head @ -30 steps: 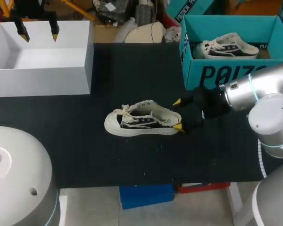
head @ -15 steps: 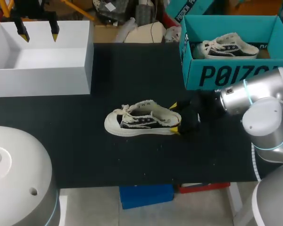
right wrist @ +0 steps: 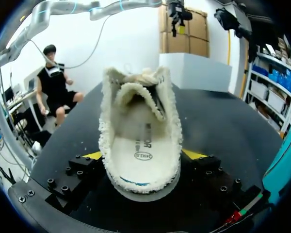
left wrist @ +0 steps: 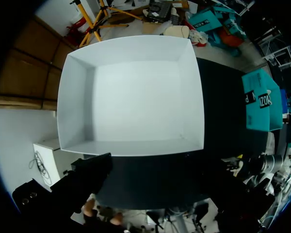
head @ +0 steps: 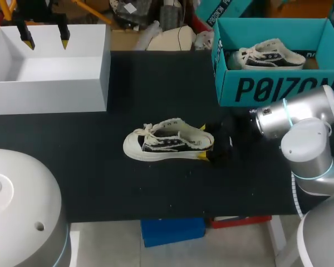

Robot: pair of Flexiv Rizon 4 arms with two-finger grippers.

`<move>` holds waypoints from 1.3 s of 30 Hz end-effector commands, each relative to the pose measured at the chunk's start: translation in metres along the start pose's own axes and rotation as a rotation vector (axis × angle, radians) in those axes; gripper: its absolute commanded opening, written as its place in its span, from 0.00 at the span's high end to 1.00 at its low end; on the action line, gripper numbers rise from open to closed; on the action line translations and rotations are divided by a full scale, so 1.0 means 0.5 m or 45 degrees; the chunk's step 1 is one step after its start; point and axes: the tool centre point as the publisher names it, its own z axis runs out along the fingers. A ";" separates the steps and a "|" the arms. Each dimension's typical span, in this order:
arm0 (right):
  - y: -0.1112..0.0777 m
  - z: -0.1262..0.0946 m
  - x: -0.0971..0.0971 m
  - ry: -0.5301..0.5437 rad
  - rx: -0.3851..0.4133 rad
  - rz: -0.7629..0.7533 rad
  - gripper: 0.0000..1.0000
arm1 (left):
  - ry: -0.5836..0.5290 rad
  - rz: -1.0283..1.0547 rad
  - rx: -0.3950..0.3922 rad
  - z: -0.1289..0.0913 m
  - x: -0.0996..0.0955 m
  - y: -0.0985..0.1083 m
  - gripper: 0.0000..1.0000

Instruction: Take the shoe out of the shoebox, open the shoe tongue, remove and reinsert the insole, then place the shoe into the shoebox

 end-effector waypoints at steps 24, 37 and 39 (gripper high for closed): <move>-0.005 0.010 -0.001 -0.006 0.004 0.002 1.00 | -0.221 -0.220 0.009 -0.009 0.213 0.136 0.00; -0.005 0.010 -0.001 -0.006 0.004 0.002 1.00 | -0.106 -0.257 0.068 -0.008 0.266 0.203 0.00; -0.005 0.010 -0.001 -0.006 0.004 0.002 1.00 | -0.106 -0.257 0.068 -0.008 0.266 0.203 0.00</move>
